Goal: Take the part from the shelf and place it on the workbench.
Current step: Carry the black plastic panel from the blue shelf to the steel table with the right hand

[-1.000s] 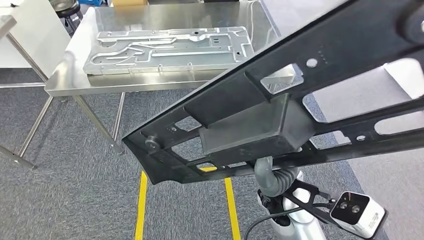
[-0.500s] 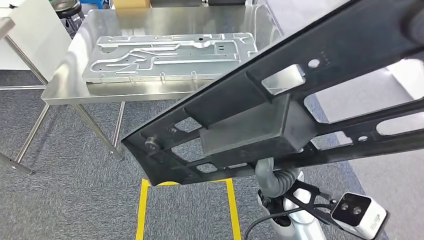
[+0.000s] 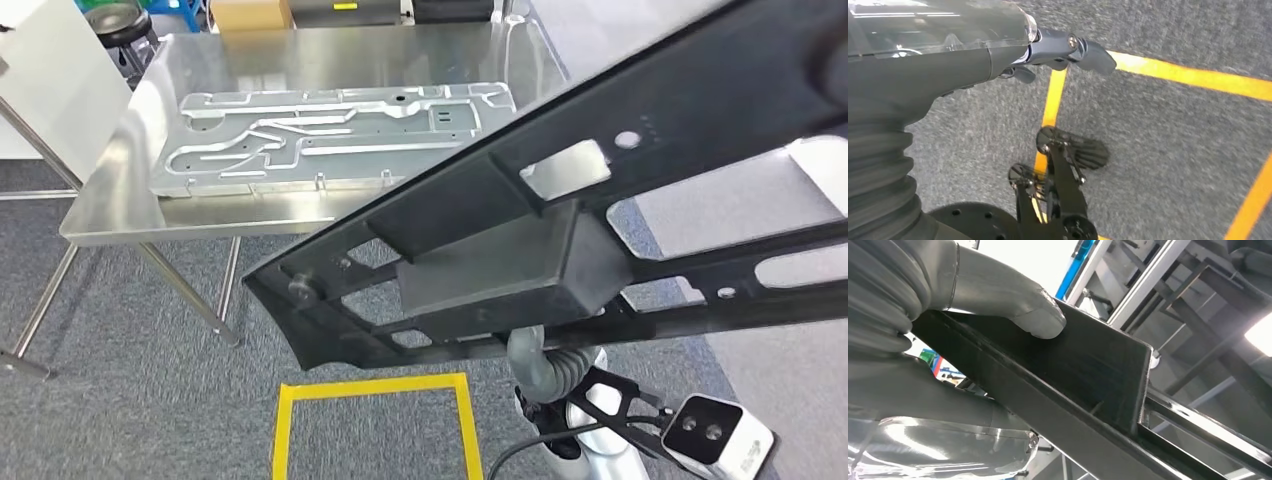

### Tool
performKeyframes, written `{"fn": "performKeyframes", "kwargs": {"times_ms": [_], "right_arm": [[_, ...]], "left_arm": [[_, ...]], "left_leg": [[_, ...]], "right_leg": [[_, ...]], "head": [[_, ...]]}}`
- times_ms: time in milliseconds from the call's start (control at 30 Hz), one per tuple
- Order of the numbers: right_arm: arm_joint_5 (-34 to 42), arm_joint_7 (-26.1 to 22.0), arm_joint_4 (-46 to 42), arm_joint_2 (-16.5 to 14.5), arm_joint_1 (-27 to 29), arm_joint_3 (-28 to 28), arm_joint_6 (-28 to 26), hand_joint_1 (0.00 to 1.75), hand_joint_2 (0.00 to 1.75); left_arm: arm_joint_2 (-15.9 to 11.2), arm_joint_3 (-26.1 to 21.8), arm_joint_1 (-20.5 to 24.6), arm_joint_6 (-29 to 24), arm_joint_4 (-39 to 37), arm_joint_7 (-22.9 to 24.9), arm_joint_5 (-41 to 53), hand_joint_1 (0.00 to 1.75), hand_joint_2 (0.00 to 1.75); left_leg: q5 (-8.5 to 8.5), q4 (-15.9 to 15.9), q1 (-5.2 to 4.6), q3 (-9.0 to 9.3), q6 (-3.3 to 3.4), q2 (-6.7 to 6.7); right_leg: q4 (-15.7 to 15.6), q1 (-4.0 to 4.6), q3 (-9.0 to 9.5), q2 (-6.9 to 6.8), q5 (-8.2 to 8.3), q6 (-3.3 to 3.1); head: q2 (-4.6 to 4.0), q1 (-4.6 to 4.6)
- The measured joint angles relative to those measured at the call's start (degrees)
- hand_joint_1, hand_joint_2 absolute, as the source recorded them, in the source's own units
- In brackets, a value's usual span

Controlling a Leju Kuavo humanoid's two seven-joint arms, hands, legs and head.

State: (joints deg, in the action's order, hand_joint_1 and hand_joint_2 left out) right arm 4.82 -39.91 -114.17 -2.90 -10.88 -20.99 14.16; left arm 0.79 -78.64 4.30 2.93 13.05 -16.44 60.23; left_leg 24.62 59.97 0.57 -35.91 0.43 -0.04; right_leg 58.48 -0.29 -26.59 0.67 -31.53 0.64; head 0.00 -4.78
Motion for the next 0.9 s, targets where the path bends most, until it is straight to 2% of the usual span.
{"fn": "performKeyframes", "kwargs": {"times_ms": [33, 100, 133, 200, 233, 267, 300, 333, 367, 400, 433, 467, 533, 567, 600, 633, 700, 733, 767, 800, 833, 900], "right_arm": [[-0.1, 0.0, -0.3, -0.1, 0.1, 0.0, 0.2, 1.75, 1.75], [-0.2, 0.0, -0.6, -0.2, 0.1, 0.0, 0.3, 1.75, 1.75], [-0.2, 0.0, -0.7, -0.2, 0.2, 0.0, 0.3, 1.75, 1.75], [-0.3, 0.0, -0.8, -0.2, 0.6, 0.2, 0.3, 1.75, 1.75], [-0.3, 0.0, -1.0, -0.2, 0.8, 0.4, 0.3, 1.75, 1.75], [-0.4, 0.0, -1.2, -0.2, 1.0, 0.6, 0.3, 1.75, 1.75], [-0.4, 0.0, -1.4, -0.2, 1.2, 0.8, 0.3, 1.75, 1.75], [-0.4, 0.0, -1.6, -0.2, 1.3, 1.0, 0.3, 1.75, 1.75], [-0.4, 0.0, -1.9, -0.2, 1.5, 1.2, 0.4, 1.75, 1.75], [-0.4, 0.0, -2.0, -0.2, 1.8, 1.5, 0.5, 1.75, 1.75], [-0.4, 0.0, -2.3, -0.2, 2.0, 1.8, 0.6, 1.75, 1.75], [-0.3, 0.0, -2.5, -0.3, 2.2, 2.0, 0.7, 1.75, 1.75], [-0.4, 0.0, -3.3, -0.4, 2.5, 2.5, 1.1, 1.75, 1.75], [-0.4, 0.0, -3.6, -0.5, 2.6, 2.6, 1.4, 1.75, 1.75], [-0.4, 0.0, -3.9, -0.6, 2.6, 2.8, 1.6, 1.75, 1.75], [-0.3, 0.0, -4.0, -0.7, 2.7, 2.9, 1.9, 1.75, 1.75], [-0.3, 0.0, -4.1, -0.9, 2.9, 3.1, 2.3, 1.75, 1.75], [-0.4, 0.0, -4.1, -0.9, 3.0, 3.3, 2.3, 1.75, 1.75], [-0.5, 0.0, -4.2, -1.0, 3.1, 3.4, 2.3, 1.75, 1.75], [-0.7, 0.0, -4.2, -1.0, 3.2, 3.5, 2.1, 1.75, 1.75], [-1.0, 0.0, -4.4, -1.0, 3.3, 3.6, 1.9, 1.75, 1.75], [-1.7, 0.0, -4.7, -1.0, 3.5, 3.8, 0.9, 1.75, 1.75]], "left_arm": [[0.0, 0.0, 0.0, 0.0, 0.0, 0.0, 0.0, 0.00, 1.75], [0.0, 0.0, 0.2, 0.0, 0.0, -0.1, 0.0, 0.00, 1.75], [0.0, 0.0, 0.2, 0.0, 0.0, -0.1, 0.0, 0.00, 1.75], [0.0, 0.0, 0.2, 0.1, 0.0, -0.1, 0.0, 0.00, 1.75], [0.0, 0.0, 0.2, 0.1, 0.0, -0.1, 0.1, 0.00, 1.75], [0.0, 0.0, 0.2, 0.1, 0.0, -0.1, 0.2, 0.00, 1.75], [0.0, 0.0, 0.1, 0.2, 0.0, -0.1, 0.2, 0.00, 1.75], [0.0, 0.0, 0.1, 0.2, 0.0, -0.1, 0.3, 0.00, 1.75], [0.0, 0.0, 0.2, 0.3, 0.0, -0.1, 0.4, 0.00, 1.75], [0.1, 0.1, 0.2, 0.3, 0.0, -0.1, 0.4, 0.00, 1.75], [0.1, 0.1, 0.3, 0.3, 0.0, -0.1, 0.5, 0.00, 1.75], [0.1, 0.1, 0.4, 0.3, 0.0, 0.0, 0.5, 0.00, 1.75], [0.1, 0.1, 0.6, 0.2, 0.0, 0.0, 0.6, 0.00, 1.75], [0.1, 0.1, 0.7, 0.1, 0.0, 0.0, 0.6, 0.00, 1.75], [0.1, 0.1, 0.8, 0.1, 0.0, 0.0, 0.5, 0.00, 1.75], [0.1, 0.1, 0.9, 0.0, 0.0, -0.1, 0.4, 0.00, 1.75], [0.1, 0.1, 0.9, 0.0, 0.0, -0.1, 0.3, 0.00, 1.75], [0.0, 0.1, 0.8, -0.1, 0.0, -0.1, 0.2, 0.00, 1.75], [0.0, 0.1, 0.7, -0.2, 0.0, -0.1, 0.2, 0.00, 1.75], [0.0, 0.1, 0.6, -0.3, 0.0, -0.1, 0.2, 0.00, 1.75], [0.0, 0.1, 0.6, -0.3, 0.0, -0.1, 0.2, 0.00, 1.75], [0.0, 0.1, 0.4, -0.5, 0.0, -0.3, 0.0, 0.00, 1.75]], "left_leg": [[0.12, -0.4, 0.06, 0.59, 0.37, -0.07], [0.71, -1.2, 0.21, 2.11, 1.02, -0.19], [1.14, -1.4, 0.22, 2.76, 1.27, -0.19], [2.25, -1.6, 0.18, 4.04, 1.54, -0.27], [2.89, -1.6, 0.15, 4.78, 1.56, -0.35], [3.63, -1.6, 0.13, 5.70, 1.54, -0.45], [4.40, -1.7, 0.08, 6.72, 1.49, -0.53], [5.20, -1.7, 0.03, 7.64, 1.41, -0.57], [6.00, -1.7, -0.05, 8.62, 1.29, -0.59], [6.71, -1.8, -0.14, 9.27, 1.06, -0.66], [7.34, -2.0, -0.21, 9.83, 0.77, -0.71], [7.57, -2.0, -0.29, 10.42, 0.43, -0.74], [7.11, -1.1, -0.33, 10.78, -0.31, -0.69], [6.54, 0.7, -0.32, 10.29, -0.64, -0.59], [6.41, 3.3, -0.26, 8.98, -0.93, -0.50], [7.03, 6.6, -0.14, 6.99, -1.15, -0.41], [10.39, 12.4, 0.08, 2.27, -1.57, -0.36], [12.24, 13.7, 0.20, 0.40, -1.76, -0.35], [13.23, 13.5, 0.32, -0.77, -1.90, -0.35], [12.57, 11.7, 0.44, -1.21, -1.96, -0.34], [10.20, 8.7, 0.56, -1.16, -1.97, -0.33], [2.74, 2.1, 0.66, -1.04, -1.80, -0.24]], "right_leg": [[1.3, -0.06, -0.38, -0.08, 0.48, 0.34], [6.5, -0.16, -3.49, -0.26, 1.09, 0.87], [9.8, -0.22, -5.96, -0.36, 0.50, 1.05], [15.1, -0.24, -11.06, -0.37, -2.53, 1.31], [16.0, -0.24, -12.85, -0.37, -3.89, 1.34], [15.2, -0.23, -13.87, -0.37, -4.24, 1.24], [13.1, -0.16, -14.16, -0.37, -3.26, 1.01], [9.8, -0.01, -13.88, -0.39, -0.45, 0.60], [6.2, 0.25, -13.56, -0.37, 3.46, 0.12], [3.6, 0.48, -13.22, -0.34, 6.64, -0.28], [1.8, 0.70, -12.93, -0.31, 9.03, -0.62], [1.1, 0.77, -12.70, -0.24, 9.80, -0.87], [0.5, 0.58, -11.43, -0.11, 9.13, -1.36], [-0.1, 0.40, -10.53, -0.06, 8.76, -1.70], [-0.5, 0.25, -9.57, -0.06, 8.38, -2.00], [-0.8, 0.12, -8.68, -0.08, 7.92, -2.20], [-1.0, 0.06, -7.31, -0.07, 6.78, -2.41], [-1.0, 0.03, -6.62, 0.02, 6.16, -2.37], [-1.0, -0.02, -5.81, 0.11, 5.52, -2.27], [-1.0, -0.07, -4.87, 0.18, 4.84, -2.12], [-0.9, -0.13, -3.89, 0.23, 4.12, -1.91], [-0.5, -0.07, -2.46, 0.29, 2.69, -1.35]], "head": [[0.00, 0.00], [0.00, 0.01], [0.00, 0.01], [0.00, 0.01], [0.00, 0.01], [0.00, 0.02], [0.00, 0.02], [0.00, 0.02], [0.00, 0.01], [0.00, 0.02], [0.00, 0.02], [0.00, 0.02], [0.00, 0.02], [0.00, 0.02], [0.00, 0.02], [0.00, 0.02], [0.00, 0.02], [0.00, 0.02], [0.00, 0.02], [0.00, 0.02], [0.00, 0.02], [0.00, 0.02]]}}
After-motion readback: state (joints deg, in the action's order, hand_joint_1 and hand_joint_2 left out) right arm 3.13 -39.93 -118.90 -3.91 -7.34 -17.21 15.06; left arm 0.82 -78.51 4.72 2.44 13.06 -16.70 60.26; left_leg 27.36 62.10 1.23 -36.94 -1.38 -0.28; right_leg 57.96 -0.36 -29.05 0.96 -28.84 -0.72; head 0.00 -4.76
